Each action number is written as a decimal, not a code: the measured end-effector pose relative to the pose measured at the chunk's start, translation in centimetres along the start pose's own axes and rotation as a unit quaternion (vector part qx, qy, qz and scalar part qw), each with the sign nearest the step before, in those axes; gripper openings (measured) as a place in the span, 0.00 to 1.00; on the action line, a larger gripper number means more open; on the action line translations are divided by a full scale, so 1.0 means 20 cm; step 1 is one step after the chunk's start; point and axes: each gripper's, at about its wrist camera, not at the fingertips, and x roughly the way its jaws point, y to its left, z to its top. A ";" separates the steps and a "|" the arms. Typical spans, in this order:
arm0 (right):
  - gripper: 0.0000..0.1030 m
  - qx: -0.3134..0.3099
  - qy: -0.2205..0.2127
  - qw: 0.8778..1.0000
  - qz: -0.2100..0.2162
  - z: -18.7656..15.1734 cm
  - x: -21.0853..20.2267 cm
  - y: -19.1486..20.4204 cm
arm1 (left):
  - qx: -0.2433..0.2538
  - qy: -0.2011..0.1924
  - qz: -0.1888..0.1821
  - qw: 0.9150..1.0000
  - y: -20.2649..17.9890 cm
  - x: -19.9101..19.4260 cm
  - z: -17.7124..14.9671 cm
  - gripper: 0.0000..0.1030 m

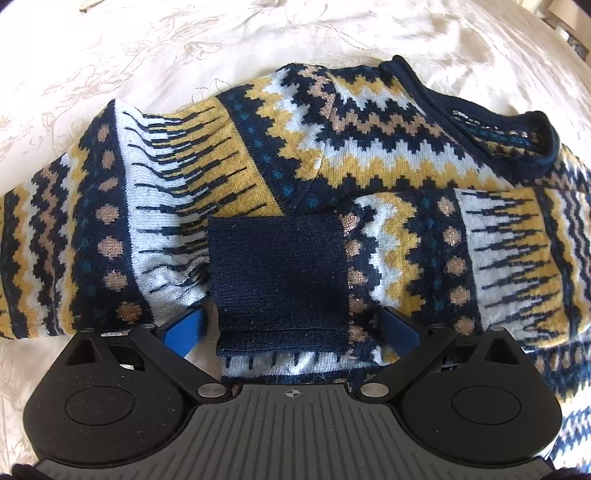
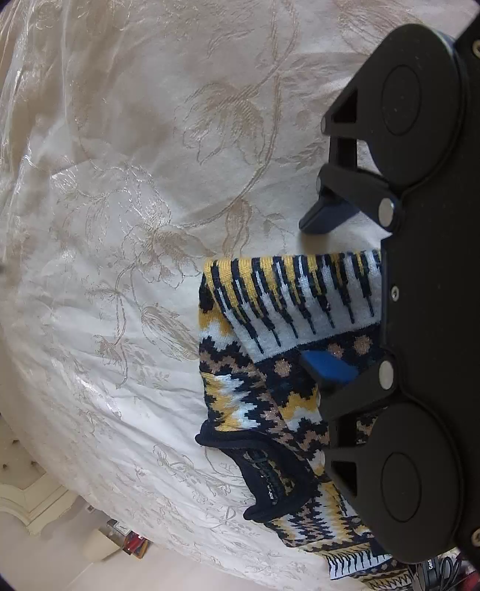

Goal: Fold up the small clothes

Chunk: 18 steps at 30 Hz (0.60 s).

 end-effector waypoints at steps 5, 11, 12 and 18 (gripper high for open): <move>0.12 -0.051 -0.007 0.998 -0.035 0.01 -0.07 0.07 | -0.001 -0.030 -0.009 1.000 -0.02 -0.07 0.01 0.89; 0.14 -0.040 0.012 0.997 -0.063 0.00 0.02 0.03 | 0.010 -0.029 -0.008 0.999 -0.05 -0.02 0.03 0.95; 0.24 -0.040 0.011 0.997 -0.063 0.00 0.02 0.03 | 0.008 -0.028 -0.010 1.000 -0.04 -0.01 0.04 0.95; 0.66 -0.041 -0.021 0.998 -0.046 -0.03 -0.15 0.08 | 0.000 -0.023 -0.037 0.999 0.04 -0.08 0.00 0.94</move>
